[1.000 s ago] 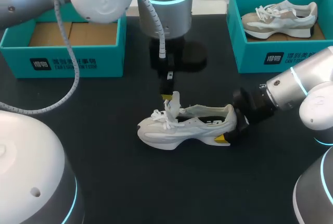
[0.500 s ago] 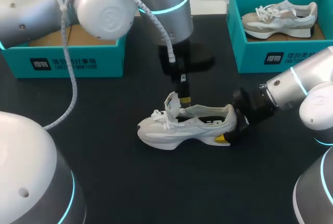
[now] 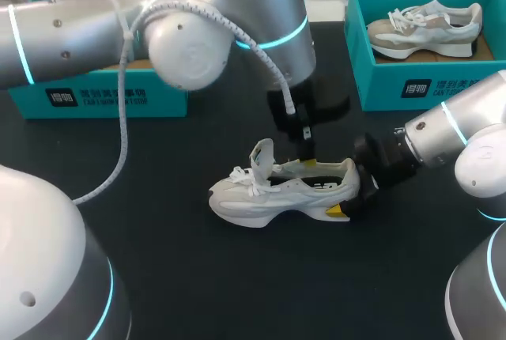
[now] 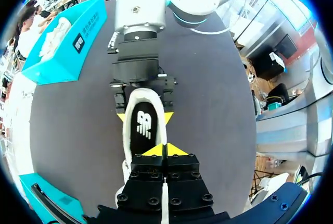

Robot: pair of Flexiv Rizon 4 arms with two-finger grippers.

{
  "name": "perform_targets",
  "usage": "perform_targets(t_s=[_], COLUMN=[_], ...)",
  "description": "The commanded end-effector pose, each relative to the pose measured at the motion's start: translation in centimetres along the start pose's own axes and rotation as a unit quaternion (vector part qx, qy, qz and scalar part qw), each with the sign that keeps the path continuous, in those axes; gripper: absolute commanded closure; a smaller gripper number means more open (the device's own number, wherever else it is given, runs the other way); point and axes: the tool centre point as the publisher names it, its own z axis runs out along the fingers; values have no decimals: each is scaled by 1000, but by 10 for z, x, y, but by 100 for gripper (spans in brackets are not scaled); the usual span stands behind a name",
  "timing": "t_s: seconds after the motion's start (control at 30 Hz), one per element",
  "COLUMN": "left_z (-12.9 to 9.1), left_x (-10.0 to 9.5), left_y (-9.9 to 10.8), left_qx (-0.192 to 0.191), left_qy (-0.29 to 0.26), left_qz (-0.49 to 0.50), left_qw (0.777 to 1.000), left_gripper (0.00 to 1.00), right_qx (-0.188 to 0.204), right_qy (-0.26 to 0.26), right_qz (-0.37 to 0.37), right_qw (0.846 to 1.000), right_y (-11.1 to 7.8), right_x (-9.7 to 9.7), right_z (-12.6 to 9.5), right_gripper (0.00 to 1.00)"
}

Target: Take the shoe out of the shoebox, open the shoe tongue, remove and reinsert the insole, then place the shoe into the shoebox

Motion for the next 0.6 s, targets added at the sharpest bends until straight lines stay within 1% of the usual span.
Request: perform_targets(t_s=[0.03,0.07,0.57,0.6], left_z=[25,29,29,35], left_x=[-3,-3,-3,-2], left_y=[7,8,8,7], left_qx=[16,15,15,16], left_qy=[-6,-11,-11,-27], left_qz=[1,7,7,23], left_qw=[1000,1000,1000,999], left_gripper=[100,100,100,100], right_qx=[2,2,2,2], right_qy=[-1,-1,-1,-1], right_qz=[1,1,1,1], right_qw=[1000,1000,1000,1000], right_y=[-3,-3,-3,-3], right_x=[-3,-3,-3,-3], right_z=[6,6,6,6], right_gripper=[100,100,100,100])
